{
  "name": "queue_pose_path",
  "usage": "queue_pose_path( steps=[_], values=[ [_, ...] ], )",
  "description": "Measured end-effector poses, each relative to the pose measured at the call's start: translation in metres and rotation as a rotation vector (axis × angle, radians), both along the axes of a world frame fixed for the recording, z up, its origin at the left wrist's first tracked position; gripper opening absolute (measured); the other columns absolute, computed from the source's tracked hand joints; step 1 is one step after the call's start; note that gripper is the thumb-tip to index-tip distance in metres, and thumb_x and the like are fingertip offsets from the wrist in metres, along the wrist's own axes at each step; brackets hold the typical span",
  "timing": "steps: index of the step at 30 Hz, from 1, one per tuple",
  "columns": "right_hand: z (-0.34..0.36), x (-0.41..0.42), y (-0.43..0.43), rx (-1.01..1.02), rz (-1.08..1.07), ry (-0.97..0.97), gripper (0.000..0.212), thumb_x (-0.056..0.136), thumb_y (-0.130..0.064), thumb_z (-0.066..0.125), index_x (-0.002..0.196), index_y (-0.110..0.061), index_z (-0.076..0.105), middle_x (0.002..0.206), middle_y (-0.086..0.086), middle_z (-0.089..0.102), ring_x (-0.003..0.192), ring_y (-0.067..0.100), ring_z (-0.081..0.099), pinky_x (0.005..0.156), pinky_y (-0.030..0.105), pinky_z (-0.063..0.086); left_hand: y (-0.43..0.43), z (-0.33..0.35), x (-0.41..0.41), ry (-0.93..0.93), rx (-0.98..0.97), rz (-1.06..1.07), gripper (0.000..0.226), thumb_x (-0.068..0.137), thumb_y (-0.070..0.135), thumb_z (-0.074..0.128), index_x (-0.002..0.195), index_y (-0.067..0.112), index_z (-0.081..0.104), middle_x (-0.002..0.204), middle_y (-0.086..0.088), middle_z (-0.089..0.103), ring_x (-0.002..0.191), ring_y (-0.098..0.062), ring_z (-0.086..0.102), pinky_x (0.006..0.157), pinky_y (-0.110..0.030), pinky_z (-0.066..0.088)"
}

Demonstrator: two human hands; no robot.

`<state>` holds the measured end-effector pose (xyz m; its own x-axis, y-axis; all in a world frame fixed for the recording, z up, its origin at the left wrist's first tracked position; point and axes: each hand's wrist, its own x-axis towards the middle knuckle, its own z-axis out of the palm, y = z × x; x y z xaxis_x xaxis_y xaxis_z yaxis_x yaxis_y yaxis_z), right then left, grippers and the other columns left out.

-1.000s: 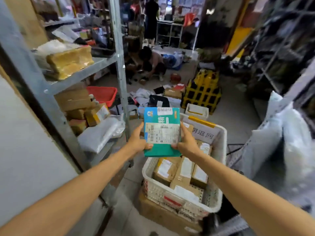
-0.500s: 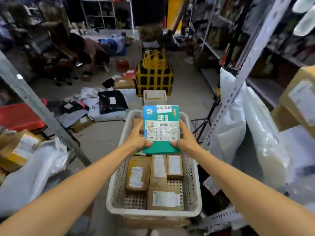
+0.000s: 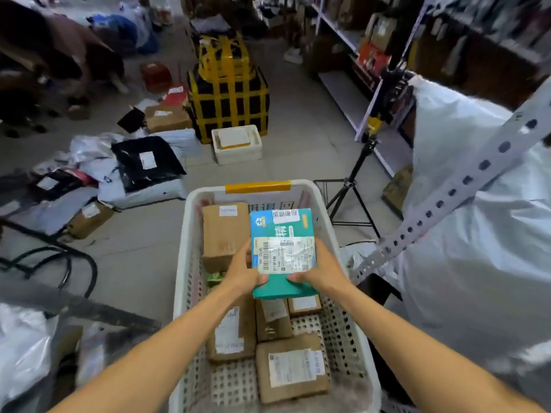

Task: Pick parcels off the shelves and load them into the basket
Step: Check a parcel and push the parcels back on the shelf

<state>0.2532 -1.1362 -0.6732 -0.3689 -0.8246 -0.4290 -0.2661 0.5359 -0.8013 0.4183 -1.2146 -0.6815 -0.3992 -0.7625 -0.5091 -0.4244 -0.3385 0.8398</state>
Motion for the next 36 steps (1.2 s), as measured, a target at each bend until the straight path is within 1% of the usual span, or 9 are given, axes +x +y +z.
queue_pose_path(
  steps=[4,9,13,17,20,24,29,32,36],
  values=[
    [-0.062,-0.016,-0.035,0.048,-0.079,0.012,0.08,0.062,-0.003,0.086,0.129,-0.013,0.043,0.124,0.002,0.06,0.118,0.021,0.054,0.1,0.043,0.045,-0.03,-0.047,-0.021,-0.023,0.02,0.006,0.08,0.075,-0.019,0.062,0.134,0.03,0.039,0.099,0.009,0.056,0.113,-0.021,0.055,0.085,-0.033,0.051],
    [-0.127,-0.044,-0.082,0.076,-0.164,0.04,0.075,0.064,0.005,0.082,0.128,-0.01,0.046,0.125,0.008,0.061,0.115,0.023,0.055,0.092,0.031,0.044,-0.066,-0.099,-0.05,-0.023,0.018,0.006,0.089,0.074,-0.019,0.063,0.145,0.027,0.034,0.118,0.001,0.062,0.112,-0.016,0.057,0.08,-0.029,0.052],
    [-0.167,-0.049,-0.123,0.066,-0.131,0.095,0.078,0.065,0.001,0.084,0.132,-0.012,0.046,0.127,0.006,0.06,0.117,0.024,0.055,0.095,0.031,0.044,-0.106,-0.129,-0.052,-0.116,-0.071,-0.036,0.075,0.07,-0.014,0.07,0.134,0.02,0.047,0.11,0.001,0.064,0.105,-0.017,0.062,0.067,-0.017,0.053],
    [-0.202,-0.042,-0.155,0.055,-0.158,0.1,0.073,0.064,-0.003,0.086,0.126,-0.012,0.05,0.125,0.005,0.06,0.115,0.023,0.057,0.094,0.03,0.047,-0.14,-0.15,-0.048,-0.327,-0.216,-0.184,0.064,0.068,0.001,0.078,0.126,0.012,0.054,0.116,-0.002,0.064,0.107,-0.019,0.061,0.091,-0.034,0.052],
    [-0.213,-0.04,-0.165,0.049,-0.165,0.081,0.067,0.069,-0.001,0.082,0.125,-0.011,0.049,0.127,0.007,0.059,0.117,0.023,0.056,0.092,0.031,0.047,-0.143,-0.157,-0.048,-0.428,-0.33,-0.298,0.054,0.072,0.004,0.073,0.122,0.01,0.054,0.114,-0.005,0.061,0.107,-0.022,0.059,0.091,-0.035,0.051],
    [-0.202,-0.042,-0.166,0.063,-0.084,0.138,0.065,0.075,-0.007,0.08,0.128,-0.011,0.044,0.132,0.008,0.054,0.121,0.026,0.052,0.098,0.036,0.046,-0.143,-0.152,-0.043,-0.565,-0.489,-0.455,0.053,0.08,0.008,0.066,0.13,0.011,0.05,0.123,-0.009,0.052,0.113,-0.025,0.052,0.087,-0.03,0.044],
    [-0.165,-0.034,-0.152,0.109,0.096,0.347,0.069,0.079,-0.025,0.077,0.133,-0.01,0.038,0.133,0.009,0.051,0.121,0.029,0.051,0.098,0.043,0.047,-0.139,-0.107,-0.038,-0.655,-0.558,-0.547,0.048,0.083,0.012,0.063,0.129,0.009,0.05,0.121,-0.013,0.055,0.112,-0.03,0.054,0.089,-0.042,0.049],
    [-0.122,-0.024,-0.144,0.144,0.245,0.427,0.065,0.082,-0.033,0.074,0.133,-0.012,0.04,0.133,0.01,0.051,0.121,0.028,0.052,0.098,0.044,0.049,-0.137,-0.072,-0.036,-0.709,-0.599,-0.629,0.044,0.086,0.008,0.059,0.129,0.007,0.049,0.128,-0.014,0.054,0.116,-0.029,0.053,0.094,-0.041,0.048],
    [-0.049,-0.016,-0.119,0.23,0.444,0.508,0.064,0.084,-0.033,0.072,0.137,-0.013,0.041,0.134,0.008,0.054,0.12,0.026,0.053,0.099,0.039,0.047,-0.121,-0.024,-0.033,-0.754,-0.721,-0.766,0.042,0.084,0.013,0.062,0.125,0.011,0.052,0.123,-0.011,0.057,0.106,-0.026,0.057,0.077,-0.035,0.051]
  ],
)
